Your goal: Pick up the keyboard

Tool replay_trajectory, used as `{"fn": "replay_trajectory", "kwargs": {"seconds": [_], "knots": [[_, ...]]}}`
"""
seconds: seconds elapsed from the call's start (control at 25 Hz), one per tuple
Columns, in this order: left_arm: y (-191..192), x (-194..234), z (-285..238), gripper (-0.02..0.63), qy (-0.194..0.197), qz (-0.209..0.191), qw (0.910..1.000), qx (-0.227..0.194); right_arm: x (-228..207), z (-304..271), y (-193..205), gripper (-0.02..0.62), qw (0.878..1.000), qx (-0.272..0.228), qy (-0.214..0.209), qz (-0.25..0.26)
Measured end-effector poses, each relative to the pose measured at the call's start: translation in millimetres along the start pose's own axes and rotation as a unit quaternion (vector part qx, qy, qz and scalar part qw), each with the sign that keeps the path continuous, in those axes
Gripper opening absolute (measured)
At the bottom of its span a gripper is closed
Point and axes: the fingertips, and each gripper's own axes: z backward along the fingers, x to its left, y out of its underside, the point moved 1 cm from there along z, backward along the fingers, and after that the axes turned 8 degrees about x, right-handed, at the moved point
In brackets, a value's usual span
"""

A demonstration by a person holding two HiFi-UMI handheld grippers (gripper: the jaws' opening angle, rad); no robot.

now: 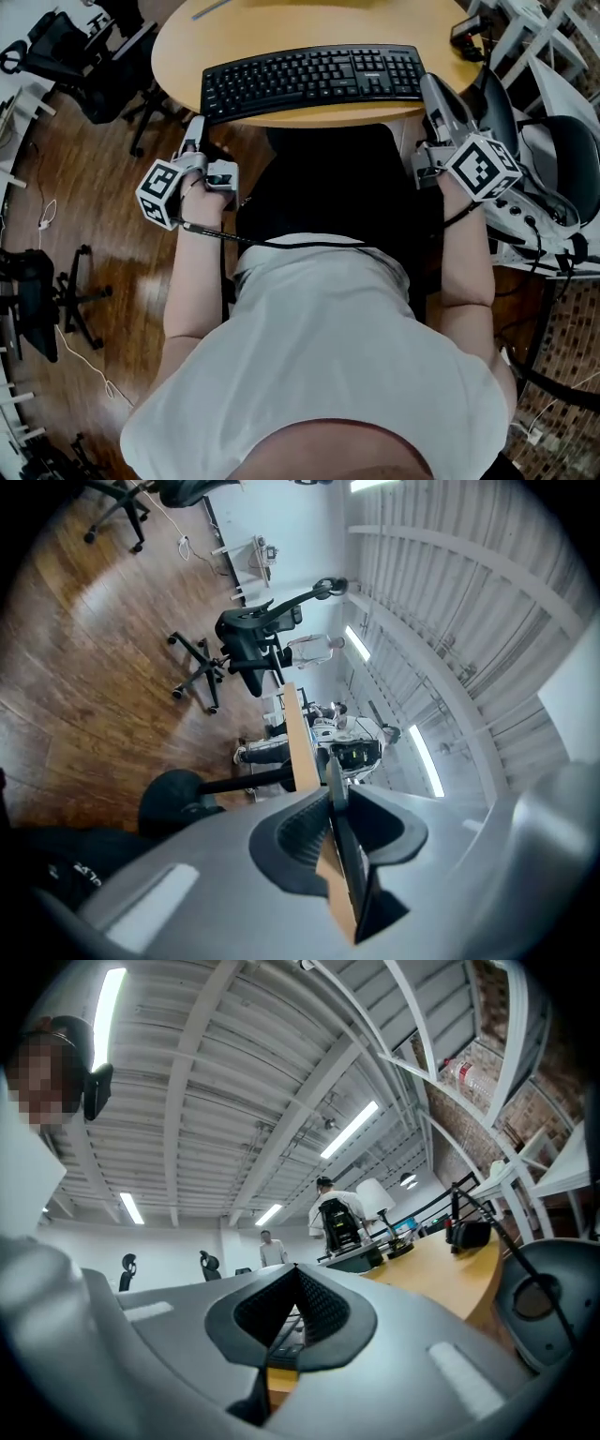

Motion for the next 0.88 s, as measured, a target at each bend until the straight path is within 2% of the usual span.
{"fn": "replay_trajectory", "kwargs": {"seconds": [0.08,0.2,0.32,0.4,0.52,0.56,0.64,0.68,0.88], "knots": [[1,-5,2,0.287,0.004,0.0,1.0,0.002,-22,7,-13,0.0,0.999,-0.01,0.042,0.001],[11,-7,0,0.287,0.007,0.0,0.9999,0.011,-67,30,-21,0.005,0.993,-0.02,0.114,-0.025],[12,-6,2,0.288,0.007,-0.005,0.9999,0.008,-94,34,-13,0.032,0.988,0.003,0.154,-0.018],[12,-10,0,0.296,0.009,-0.022,0.9997,0.008,-101,32,-6,0.064,0.987,0.019,0.157,-0.018],[13,-19,-5,0.397,0.014,-0.044,0.9989,0.011,-102,28,1,0.074,0.988,0.03,0.146,-0.036],[15,-20,-8,0.4,0.016,-0.043,0.9988,0.016,-101,27,3,0.074,0.989,0.031,0.142,-0.041],[21,-18,-14,0.38,0.014,-0.024,0.9993,0.025,-101,25,6,0.074,0.989,0.031,0.136,-0.05],[23,-15,-15,0.29,0.015,-0.011,0.9995,0.026,-100,25,7,0.074,0.989,0.03,0.134,-0.054],[26,-8,-10,0.302,0.036,0.022,0.9982,0.044,-104,28,10,0.072,0.988,0.027,0.133,-0.068]]}}
